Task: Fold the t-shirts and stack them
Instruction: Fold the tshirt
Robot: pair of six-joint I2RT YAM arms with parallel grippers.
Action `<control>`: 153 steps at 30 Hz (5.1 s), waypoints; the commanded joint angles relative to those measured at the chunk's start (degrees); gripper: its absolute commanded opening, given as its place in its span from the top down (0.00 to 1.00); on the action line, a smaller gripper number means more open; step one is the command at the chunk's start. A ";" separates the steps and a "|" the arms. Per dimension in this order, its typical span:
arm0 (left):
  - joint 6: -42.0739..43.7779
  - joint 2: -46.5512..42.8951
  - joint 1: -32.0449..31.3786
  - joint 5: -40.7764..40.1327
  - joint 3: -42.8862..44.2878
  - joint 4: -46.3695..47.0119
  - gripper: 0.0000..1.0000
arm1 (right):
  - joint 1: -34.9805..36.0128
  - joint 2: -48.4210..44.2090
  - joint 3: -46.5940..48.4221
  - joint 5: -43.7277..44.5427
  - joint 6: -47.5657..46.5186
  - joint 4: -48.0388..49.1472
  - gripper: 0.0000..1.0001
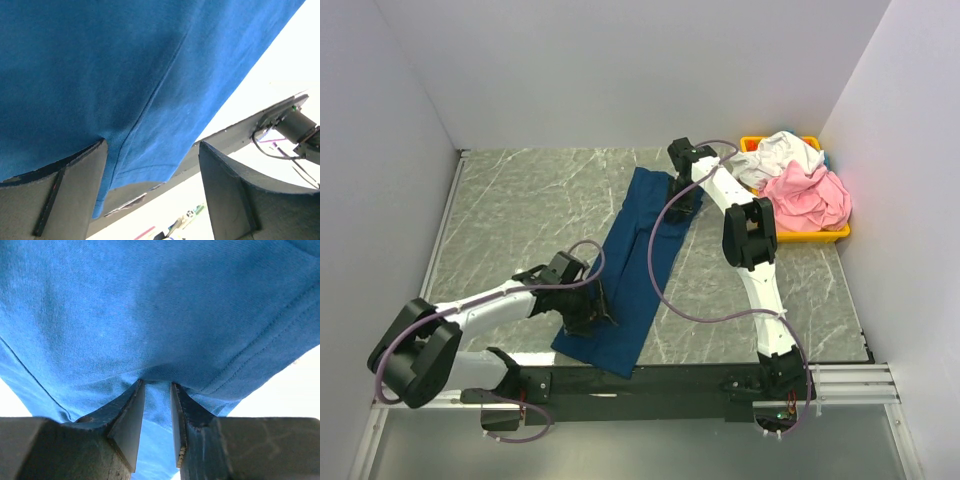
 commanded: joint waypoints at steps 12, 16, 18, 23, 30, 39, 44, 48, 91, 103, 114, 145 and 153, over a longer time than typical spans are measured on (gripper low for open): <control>-4.50 12.03 -11.57 -2.37 11.34 2.76 0.19 | -4.06 1.57 2.29 -0.28 -1.62 4.53 0.64; -3.79 16.68 -14.56 -2.73 15.30 1.44 0.18 | -4.85 0.86 2.11 0.08 -2.94 4.88 0.64; -3.09 18.27 -16.32 -2.55 18.01 0.82 0.18 | -5.29 0.51 1.76 0.08 -3.38 5.15 0.64; -1.86 20.39 -19.92 -5.70 23.65 -3.12 0.18 | -6.25 -1.68 0.44 -0.36 -4.96 6.20 0.63; -2.14 6.17 -16.33 -17.31 25.24 -13.15 0.14 | -6.26 -10.72 -1.48 0.16 -5.94 6.47 0.62; 16.16 -3.43 2.40 -11.69 20.67 -17.64 0.20 | 2.70 -41.72 -37.14 5.35 5.13 10.06 0.62; 8.71 -6.85 1.44 -8.44 11.99 -12.01 0.28 | 11.05 -53.96 -62.90 1.41 6.20 15.43 0.63; 4.30 -12.91 -4.27 -12.99 8.72 -12.53 0.29 | 16.76 -63.10 -76.00 -2.38 10.48 19.89 0.63; 5.00 -3.61 -12.02 -7.56 0.63 -8.58 0.44 | 39.54 -59.34 -92.46 -10.65 25.62 27.83 0.83; 1.84 -2.90 -13.77 -8.87 -0.69 -11.13 0.57 | 39.54 -61.10 -93.87 -10.47 26.06 26.86 0.85; 2.45 -0.45 -14.30 -8.26 -0.95 -8.67 0.70 | 39.54 -60.05 -93.43 -10.74 25.44 27.04 0.87; 14.48 10.27 -5.08 -16.09 24.53 -10.87 1.00 | 23.82 -57.33 -69.09 9.64 10.78 6.73 1.00; 19.05 20.55 0.98 -13.37 35.42 -7.18 1.00 | 17.30 -50.65 -59.25 12.55 6.11 7.78 1.00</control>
